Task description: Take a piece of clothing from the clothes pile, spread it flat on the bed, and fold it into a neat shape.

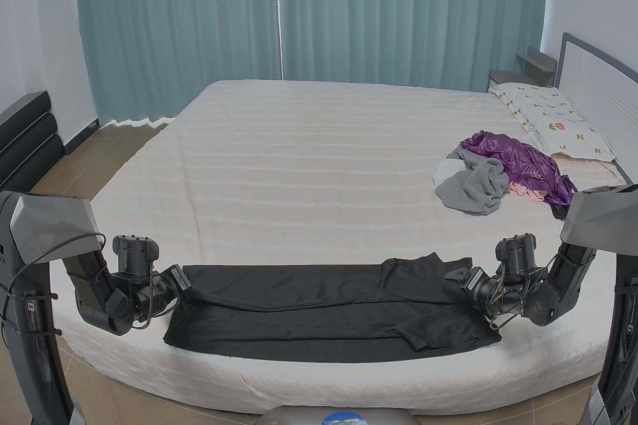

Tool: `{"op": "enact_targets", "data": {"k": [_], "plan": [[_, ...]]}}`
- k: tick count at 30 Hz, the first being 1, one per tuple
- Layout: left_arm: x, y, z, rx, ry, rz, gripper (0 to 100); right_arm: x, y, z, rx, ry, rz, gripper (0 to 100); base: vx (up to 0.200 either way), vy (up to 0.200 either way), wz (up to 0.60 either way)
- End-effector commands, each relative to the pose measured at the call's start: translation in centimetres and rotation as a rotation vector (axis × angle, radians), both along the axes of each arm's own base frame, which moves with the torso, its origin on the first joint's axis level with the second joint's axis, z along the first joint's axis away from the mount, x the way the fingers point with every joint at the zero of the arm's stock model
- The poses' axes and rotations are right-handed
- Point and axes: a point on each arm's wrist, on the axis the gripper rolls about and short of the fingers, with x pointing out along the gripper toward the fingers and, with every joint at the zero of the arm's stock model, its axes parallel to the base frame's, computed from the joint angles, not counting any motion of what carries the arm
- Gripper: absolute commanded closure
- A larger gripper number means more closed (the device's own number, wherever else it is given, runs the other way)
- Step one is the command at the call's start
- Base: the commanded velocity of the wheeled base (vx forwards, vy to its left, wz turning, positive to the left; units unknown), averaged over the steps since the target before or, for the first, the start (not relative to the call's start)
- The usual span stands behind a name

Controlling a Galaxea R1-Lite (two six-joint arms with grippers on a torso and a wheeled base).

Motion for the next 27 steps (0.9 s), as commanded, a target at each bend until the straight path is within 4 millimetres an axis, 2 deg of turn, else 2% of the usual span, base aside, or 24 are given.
{"op": "enact_targets", "data": {"k": [1, 5, 6, 21, 26, 27], "plan": [[0.0, 0.0, 0.1, 0.0, -0.004, 0.001, 100, 1.2, 0.4, -0.5, -0.016, 0.004, -0.008, 0, 0.0, 0.0, 0.0], [0.0, 0.0, 0.1, 0.0, -0.004, 0.001, 100, 1.6, 0.5, -0.7, -0.031, 0.008, -0.012, 0, 0.0, 0.0, 0.0], [0.0, 0.0, 0.1, 0.0, -0.004, 0.001, 100, 1.6, 0.5, -0.7, -0.032, 0.008, -0.013, 100, 0.0, 0.0, 0.0], [0.2, 0.1, 0.6, 0.002, -0.023, 0.004, 100, 1.7, 0.0, 0.9, -0.037, -0.007, -0.033, 100, 0.0, 0.0, 0.0], [0.8, 0.2, 1.2, -0.001, -0.055, 0.009, 100, 2.2, -0.2, 1.9, -0.028, -0.044, -0.04, 100, 0.0, 0.0, 0.0], [1.5, 0.3, 1.6, -0.002, -0.078, 0.012, 100, 2.6, -0.1, 2.3, -0.022, -0.063, -0.042, 100, 0.0, 0.0, 0.0]]}}
